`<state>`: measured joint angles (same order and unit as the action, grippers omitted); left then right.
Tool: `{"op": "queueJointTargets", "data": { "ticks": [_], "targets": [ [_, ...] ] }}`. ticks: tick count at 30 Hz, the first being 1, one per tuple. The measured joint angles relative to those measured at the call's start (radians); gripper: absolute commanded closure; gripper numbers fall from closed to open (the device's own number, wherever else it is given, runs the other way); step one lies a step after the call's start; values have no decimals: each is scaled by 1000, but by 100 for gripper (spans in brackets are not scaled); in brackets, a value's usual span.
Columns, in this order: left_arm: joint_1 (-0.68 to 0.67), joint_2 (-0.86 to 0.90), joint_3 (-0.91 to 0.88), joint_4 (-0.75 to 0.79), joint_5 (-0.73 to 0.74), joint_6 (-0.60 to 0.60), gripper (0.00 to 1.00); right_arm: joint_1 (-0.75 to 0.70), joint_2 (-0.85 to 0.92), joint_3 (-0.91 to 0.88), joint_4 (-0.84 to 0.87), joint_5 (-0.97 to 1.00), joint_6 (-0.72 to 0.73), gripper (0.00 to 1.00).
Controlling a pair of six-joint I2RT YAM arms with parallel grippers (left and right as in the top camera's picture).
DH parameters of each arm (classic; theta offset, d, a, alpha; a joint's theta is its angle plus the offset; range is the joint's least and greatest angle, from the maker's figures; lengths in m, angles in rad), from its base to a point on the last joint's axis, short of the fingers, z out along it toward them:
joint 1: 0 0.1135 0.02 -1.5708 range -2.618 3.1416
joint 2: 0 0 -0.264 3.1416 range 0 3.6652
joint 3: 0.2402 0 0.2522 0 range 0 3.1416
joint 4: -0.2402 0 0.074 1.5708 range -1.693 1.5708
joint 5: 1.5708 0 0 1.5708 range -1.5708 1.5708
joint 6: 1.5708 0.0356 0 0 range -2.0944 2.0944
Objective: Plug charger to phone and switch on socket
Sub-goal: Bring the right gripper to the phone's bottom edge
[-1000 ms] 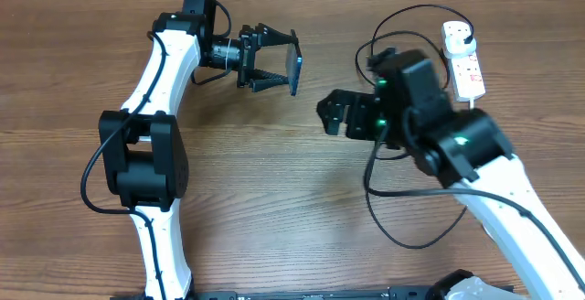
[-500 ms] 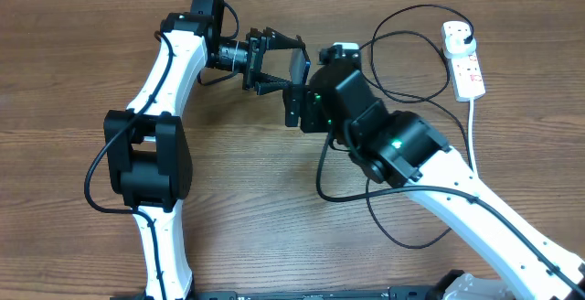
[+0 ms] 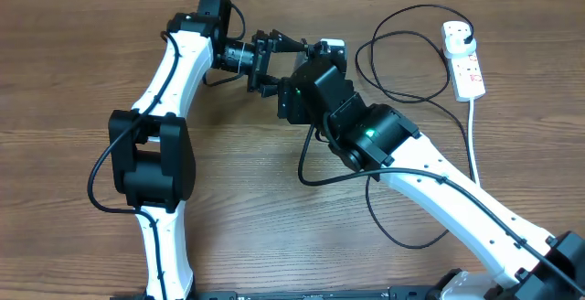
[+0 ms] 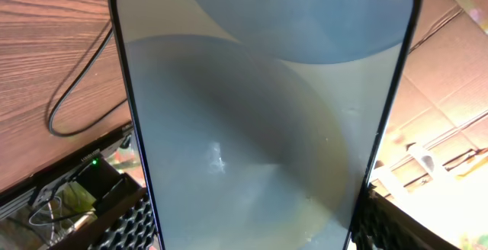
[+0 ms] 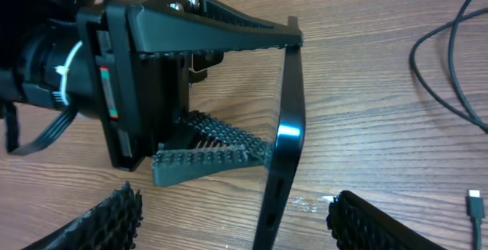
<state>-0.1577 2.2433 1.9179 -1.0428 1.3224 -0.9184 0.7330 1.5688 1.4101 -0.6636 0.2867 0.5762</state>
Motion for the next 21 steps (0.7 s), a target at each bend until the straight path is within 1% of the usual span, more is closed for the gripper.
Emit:
{"op": "queueJointTargets", "data": {
  "ticks": [3,7,12,15,18,21],
  "targets": [
    [-6,0,0,0,0,0,31,0,7,0,5,24,6,28],
    [-13,0,0,0,-2,-2,31,0,13,0,4,61,27,32],
    [-19,0,0,0,-4,-8,31,0,21,0,6,108,39,33],
    [-19,0,0,0,-4,-8,31,0,44,0,8,122,42,34],
    [-19,0,0,0,-7,-8,31,0,72,0,8,136,43,37],
    [-19,0,0,0,-19,-11,31,0,84,0,10,152,46,38]
  ]
}}
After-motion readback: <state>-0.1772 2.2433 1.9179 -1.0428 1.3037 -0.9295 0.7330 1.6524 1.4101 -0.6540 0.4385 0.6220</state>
